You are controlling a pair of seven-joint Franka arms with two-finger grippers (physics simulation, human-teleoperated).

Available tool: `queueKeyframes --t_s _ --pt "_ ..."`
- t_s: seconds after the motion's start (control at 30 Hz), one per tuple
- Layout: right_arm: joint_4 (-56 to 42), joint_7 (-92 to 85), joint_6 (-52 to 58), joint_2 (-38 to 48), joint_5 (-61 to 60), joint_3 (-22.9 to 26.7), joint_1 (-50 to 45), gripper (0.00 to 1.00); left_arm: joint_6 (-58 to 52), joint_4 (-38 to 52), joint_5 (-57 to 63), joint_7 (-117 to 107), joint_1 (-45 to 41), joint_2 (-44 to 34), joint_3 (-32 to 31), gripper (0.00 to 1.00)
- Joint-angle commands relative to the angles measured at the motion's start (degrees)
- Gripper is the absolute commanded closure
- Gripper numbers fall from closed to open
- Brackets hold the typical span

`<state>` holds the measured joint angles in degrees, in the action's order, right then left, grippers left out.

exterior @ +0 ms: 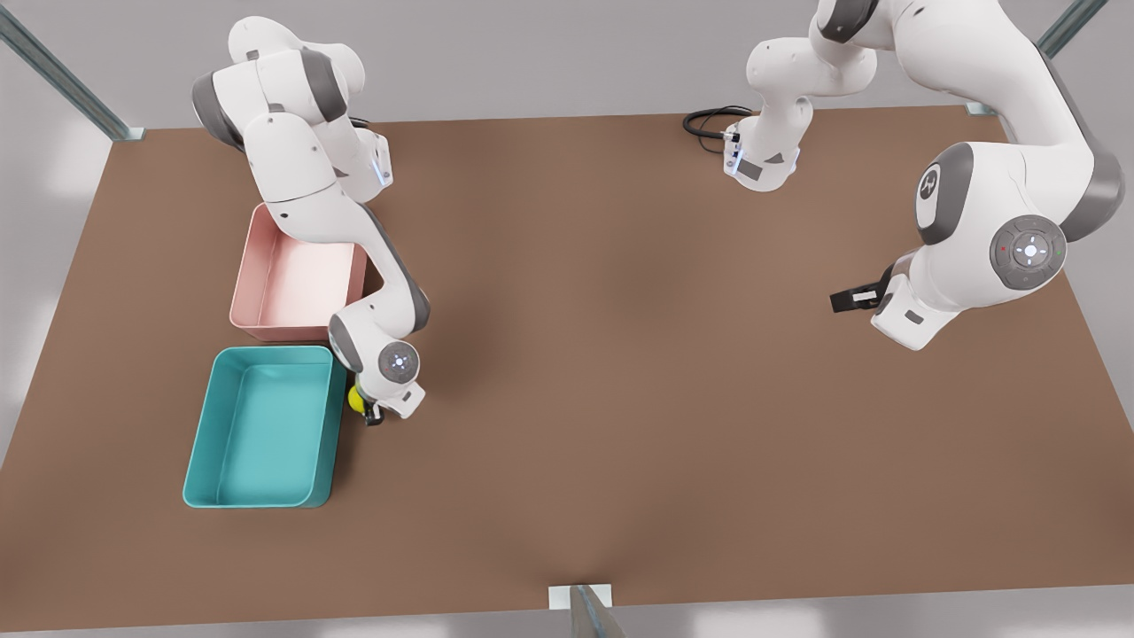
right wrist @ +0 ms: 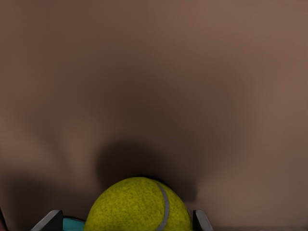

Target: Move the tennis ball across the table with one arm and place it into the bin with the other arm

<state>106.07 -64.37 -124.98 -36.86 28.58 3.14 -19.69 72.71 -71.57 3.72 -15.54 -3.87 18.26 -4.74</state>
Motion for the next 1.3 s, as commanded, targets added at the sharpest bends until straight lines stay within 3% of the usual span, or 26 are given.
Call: queueKeyframes --t_s 0.0,0.07,0.13,0.23,0.6,0.77,0.83,0.93,0.97,1.0,1.2,1.23,1.27 --pt "0.0 -0.6 -0.4 0.0 0.0 0.0 0.0 0.00 0.0 0.0 0.1 0.0 0.0 -0.1 0.0 0.00" --pt "0.0 -0.5 -0.4 0.0 0.0 -0.1 0.0 0.00 0.0 0.0 0.1 0.1 0.0 -0.1 0.0 0.00" --pt "0.0 -0.6 -0.4 0.0 0.0 -0.1 0.1 0.19 0.0 0.0 0.1 0.0 0.1 -0.1 0.0 0.00" --pt "-0.1 -0.6 -0.4 0.0 0.0 -0.1 0.0 0.28 0.0 0.0 0.1 0.1 0.0 -0.1 0.0 0.00" --pt "-2.7 -0.7 6.2 5.5 -0.9 -1.1 -0.2 0.26 0.0 0.0 0.0 0.0 0.0 -0.1 0.0 0.00" --pt "-4.5 -10.1 12.0 9.3 -2.5 -0.9 2.7 0.24 0.0 0.0 0.0 0.0 0.0 -0.1 0.0 0.00" --pt "-4.5 -15.0 12.9 10.1 -2.6 0.7 4.7 0.24 0.0 0.0 0.0 0.0 0.0 -0.1 0.0 0.00" --pt "-4.3 -21.2 12.3 11.5 -2.6 7.1 4.8 0.24 0.0 0.0 0.0 0.0 0.0 -0.1 0.0 0.00" --pt "-4.3 -21.4 11.9 10.9 -2.6 8.1 5.4 0.19 0.0 0.0 0.0 0.0 0.0 -0.1 0.0 0.00" --pt "-4.1 -21.4 10.9 10.1 -3.3 9.2 5.6 0.00 0.0 0.0 0.0 0.0 0.0 -0.1 0.0 0.00" --pt "-3.8 -21.2 10.0 8.6 -6.3 10.4 6.0 0.00 0.0 0.0 0.0 0.0 0.0 -0.1 0.0 0.00" --pt "-5.2 -20.4 11.8 10.1 -8.1 10.0 5.7 0.00 0.0 0.0 0.0 0.0 0.0 -0.1 0.0 0.00" --pt "-13.7 -20.6 18.2 10.6 -13.2 7.4 4.8 0.00 0.0 0.0 0.0 0.0 0.0 -0.1 0.0 0.00"
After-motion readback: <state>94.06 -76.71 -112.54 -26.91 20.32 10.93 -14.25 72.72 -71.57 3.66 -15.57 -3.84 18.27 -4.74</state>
